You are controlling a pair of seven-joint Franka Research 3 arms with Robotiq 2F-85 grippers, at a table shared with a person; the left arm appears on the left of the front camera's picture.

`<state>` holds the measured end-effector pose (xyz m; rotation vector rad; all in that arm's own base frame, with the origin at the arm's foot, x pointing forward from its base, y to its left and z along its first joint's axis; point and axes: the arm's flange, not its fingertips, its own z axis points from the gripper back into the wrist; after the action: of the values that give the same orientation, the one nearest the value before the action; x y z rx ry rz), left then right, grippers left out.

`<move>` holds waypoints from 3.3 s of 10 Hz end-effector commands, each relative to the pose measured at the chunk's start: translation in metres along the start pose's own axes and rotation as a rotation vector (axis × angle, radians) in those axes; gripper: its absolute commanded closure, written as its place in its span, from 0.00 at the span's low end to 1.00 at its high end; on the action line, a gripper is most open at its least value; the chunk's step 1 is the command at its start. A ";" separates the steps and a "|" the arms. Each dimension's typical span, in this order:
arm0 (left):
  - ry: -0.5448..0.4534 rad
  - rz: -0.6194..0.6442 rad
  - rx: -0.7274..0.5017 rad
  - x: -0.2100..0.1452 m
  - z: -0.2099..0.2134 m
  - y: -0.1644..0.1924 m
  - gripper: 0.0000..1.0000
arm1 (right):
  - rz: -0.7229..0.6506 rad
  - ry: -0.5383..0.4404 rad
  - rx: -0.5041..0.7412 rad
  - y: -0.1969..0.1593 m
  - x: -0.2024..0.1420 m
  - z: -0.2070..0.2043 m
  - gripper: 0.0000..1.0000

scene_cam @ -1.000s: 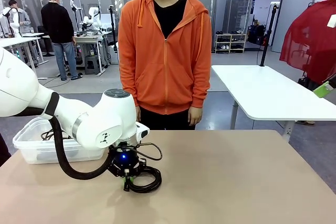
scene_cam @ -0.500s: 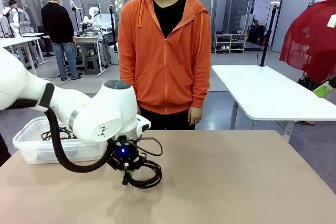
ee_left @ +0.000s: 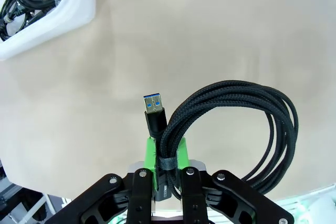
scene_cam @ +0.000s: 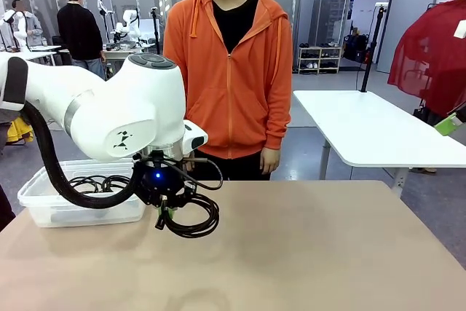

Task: Organize and store the cables.
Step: Place the USB Extension Cable into the Organizing box.

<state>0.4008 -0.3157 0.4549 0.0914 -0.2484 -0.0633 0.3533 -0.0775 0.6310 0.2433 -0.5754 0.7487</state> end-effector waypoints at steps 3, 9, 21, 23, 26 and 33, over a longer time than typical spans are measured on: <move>0.000 0.000 0.000 0.000 0.000 0.000 0.95 | 0.005 0.008 -0.001 0.001 -0.001 0.001 0.00; 0.009 -0.021 -0.055 0.001 0.018 0.001 0.83 | 0.005 0.008 -0.001 0.001 -0.001 0.001 0.00; 0.016 0.032 -0.136 0.079 0.075 0.236 0.83 | 0.005 0.008 -0.001 0.001 -0.001 0.001 0.00; -0.001 0.094 -0.147 0.084 0.070 0.264 0.83 | 0.005 0.008 -0.001 0.001 -0.001 0.001 0.00; -0.002 0.087 -0.116 0.087 0.067 0.264 0.83 | 0.005 0.008 -0.001 0.001 -0.001 0.001 0.00; 0.076 0.158 -0.136 0.153 0.057 0.277 0.83 | 0.005 0.008 -0.001 0.001 -0.001 0.001 0.00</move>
<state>0.5206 -0.0555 0.5598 -0.0389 -0.2102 0.0478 0.3532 -0.0778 0.6309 0.2435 -0.5756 0.7481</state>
